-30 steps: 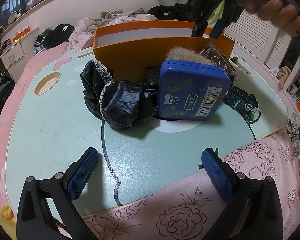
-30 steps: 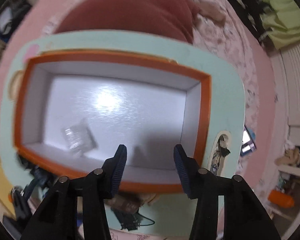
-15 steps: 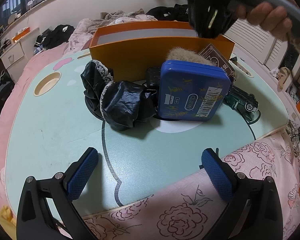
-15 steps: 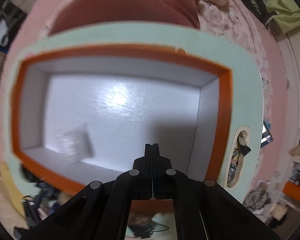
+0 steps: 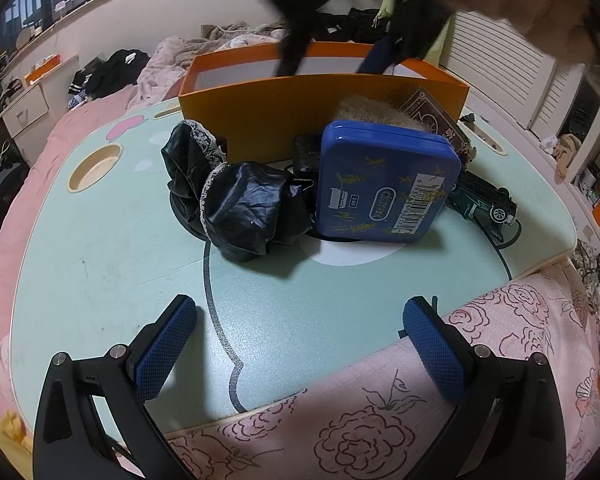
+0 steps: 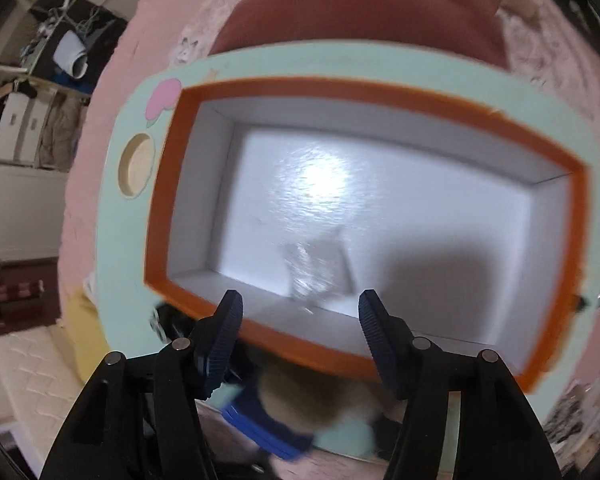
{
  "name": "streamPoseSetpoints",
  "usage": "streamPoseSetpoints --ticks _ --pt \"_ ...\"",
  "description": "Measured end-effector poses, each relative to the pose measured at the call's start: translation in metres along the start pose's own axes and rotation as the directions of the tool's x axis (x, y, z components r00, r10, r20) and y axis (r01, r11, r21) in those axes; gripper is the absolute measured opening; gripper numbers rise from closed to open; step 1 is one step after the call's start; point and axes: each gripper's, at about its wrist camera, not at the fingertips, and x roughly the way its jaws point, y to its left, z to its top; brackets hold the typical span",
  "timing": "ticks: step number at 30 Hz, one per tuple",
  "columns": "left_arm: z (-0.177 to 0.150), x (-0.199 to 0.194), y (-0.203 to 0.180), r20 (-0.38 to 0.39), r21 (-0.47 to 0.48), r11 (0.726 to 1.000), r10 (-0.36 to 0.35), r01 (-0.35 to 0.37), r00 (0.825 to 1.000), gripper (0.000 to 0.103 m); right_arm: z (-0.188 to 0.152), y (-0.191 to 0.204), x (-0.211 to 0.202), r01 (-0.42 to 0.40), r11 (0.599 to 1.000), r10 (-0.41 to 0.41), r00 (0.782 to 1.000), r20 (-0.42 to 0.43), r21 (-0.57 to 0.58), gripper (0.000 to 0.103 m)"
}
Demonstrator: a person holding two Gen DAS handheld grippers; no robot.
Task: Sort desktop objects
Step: 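Reach the right gripper into the box toward the clear plastic bag, then close the right gripper on the clear plastic bag and lift it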
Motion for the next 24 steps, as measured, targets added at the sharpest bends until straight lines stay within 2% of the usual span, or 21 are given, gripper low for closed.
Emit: streamPoseSetpoints --ticks 2,3,5,6,7,8,9,10,11,21,24 --pt "0.0 0.0 0.0 0.0 0.0 1.0 -0.001 0.001 1.0 0.103 0.005 0.003 0.018 0.013 1.0 -0.013 0.999 -0.035 0.012 0.06" --pt "0.0 0.0 0.0 0.0 0.002 1.0 -0.001 0.001 1.0 0.103 0.009 0.002 0.027 0.032 0.999 -0.031 0.998 -0.051 0.013 0.066" --pt "0.001 0.002 0.0 -0.001 0.001 1.0 -0.001 0.001 1.0 0.103 0.007 0.009 0.03 0.059 0.998 -0.059 0.998 -0.01 0.003 0.065" --pt "0.001 0.001 0.0 0.0 0.001 1.0 -0.002 0.002 1.0 0.103 0.002 0.017 0.03 0.136 0.991 -0.136 0.99 0.025 -0.019 0.051" --pt "0.002 0.002 -0.001 0.0 0.001 1.0 -0.002 0.002 1.0 0.103 -0.004 0.023 0.029 0.195 0.98 -0.193 0.979 0.06 -0.028 0.047" --pt "0.001 0.002 -0.001 0.0 0.0 1.0 -0.003 0.003 1.0 0.103 -0.007 0.026 0.028 0.207 0.978 -0.204 0.976 0.078 -0.028 0.031" --pt "0.002 0.001 -0.001 0.002 0.0 1.0 -0.004 0.004 1.0 0.103 -0.011 0.032 0.029 0.287 0.957 -0.281 0.954 0.108 -0.041 0.018" --pt "0.002 0.001 -0.001 0.0 0.002 1.0 -0.003 0.003 1.0 0.103 -0.014 0.035 0.028 0.316 0.948 -0.308 0.943 0.124 -0.049 0.017" --pt "0.003 0.0 0.0 -0.001 0.002 1.0 -0.002 0.002 1.0 0.103 -0.016 0.039 0.027 0.327 0.943 -0.317 0.938 0.144 -0.057 0.011" --pt "0.004 0.0 -0.001 0.001 0.007 1.0 -0.007 0.007 1.0 0.103 -0.026 0.042 0.013 0.314 0.947 -0.298 0.938 0.178 -0.069 0.009" --pt "0.003 0.0 -0.001 0.001 0.008 1.0 -0.008 0.008 1.0 0.103 -0.034 0.04 0.005 0.331 0.939 -0.307 0.929 0.207 -0.093 0.009"
